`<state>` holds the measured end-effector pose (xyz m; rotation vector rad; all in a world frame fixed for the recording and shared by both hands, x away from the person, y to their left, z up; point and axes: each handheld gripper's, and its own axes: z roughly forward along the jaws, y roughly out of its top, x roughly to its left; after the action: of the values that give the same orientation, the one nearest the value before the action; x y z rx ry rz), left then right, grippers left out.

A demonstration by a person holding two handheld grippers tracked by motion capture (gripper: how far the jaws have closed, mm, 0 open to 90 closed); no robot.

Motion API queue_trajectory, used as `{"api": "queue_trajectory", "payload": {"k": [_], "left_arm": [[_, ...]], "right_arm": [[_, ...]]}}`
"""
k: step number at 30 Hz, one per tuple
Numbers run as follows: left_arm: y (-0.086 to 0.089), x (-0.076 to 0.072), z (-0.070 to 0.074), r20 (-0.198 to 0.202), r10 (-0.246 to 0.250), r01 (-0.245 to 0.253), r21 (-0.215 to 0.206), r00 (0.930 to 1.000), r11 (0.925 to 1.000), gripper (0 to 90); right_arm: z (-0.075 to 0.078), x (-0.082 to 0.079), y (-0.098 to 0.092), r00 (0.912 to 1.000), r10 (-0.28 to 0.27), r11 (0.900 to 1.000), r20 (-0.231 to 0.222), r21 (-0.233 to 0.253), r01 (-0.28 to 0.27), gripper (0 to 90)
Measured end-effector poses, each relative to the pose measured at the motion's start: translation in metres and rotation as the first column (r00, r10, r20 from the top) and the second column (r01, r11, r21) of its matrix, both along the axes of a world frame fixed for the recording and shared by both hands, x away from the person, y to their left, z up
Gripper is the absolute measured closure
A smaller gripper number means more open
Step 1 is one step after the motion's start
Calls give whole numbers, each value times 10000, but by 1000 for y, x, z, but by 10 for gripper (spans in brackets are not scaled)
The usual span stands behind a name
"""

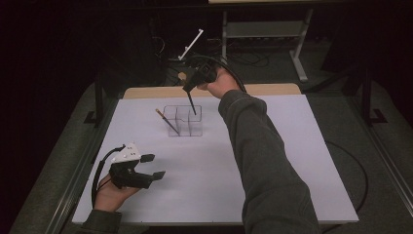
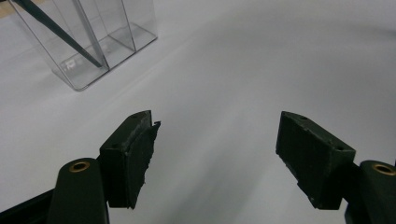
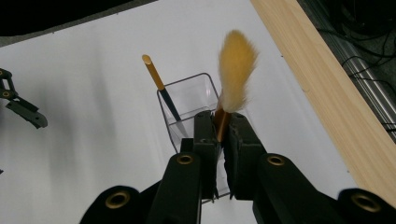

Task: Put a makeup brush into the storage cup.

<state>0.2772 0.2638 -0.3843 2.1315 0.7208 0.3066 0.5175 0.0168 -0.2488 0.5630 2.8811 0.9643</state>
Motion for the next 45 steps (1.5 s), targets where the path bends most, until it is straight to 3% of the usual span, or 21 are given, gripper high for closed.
{"api": "queue_trajectory", "payload": {"k": [45], "left_arm": [[-3, 1, -4, -50, -61, 61, 133, 10000, 9999, 264]], "right_arm": [[-38, 6, -9, 9982, -557, 9982, -236, 218, 562, 829]]}}
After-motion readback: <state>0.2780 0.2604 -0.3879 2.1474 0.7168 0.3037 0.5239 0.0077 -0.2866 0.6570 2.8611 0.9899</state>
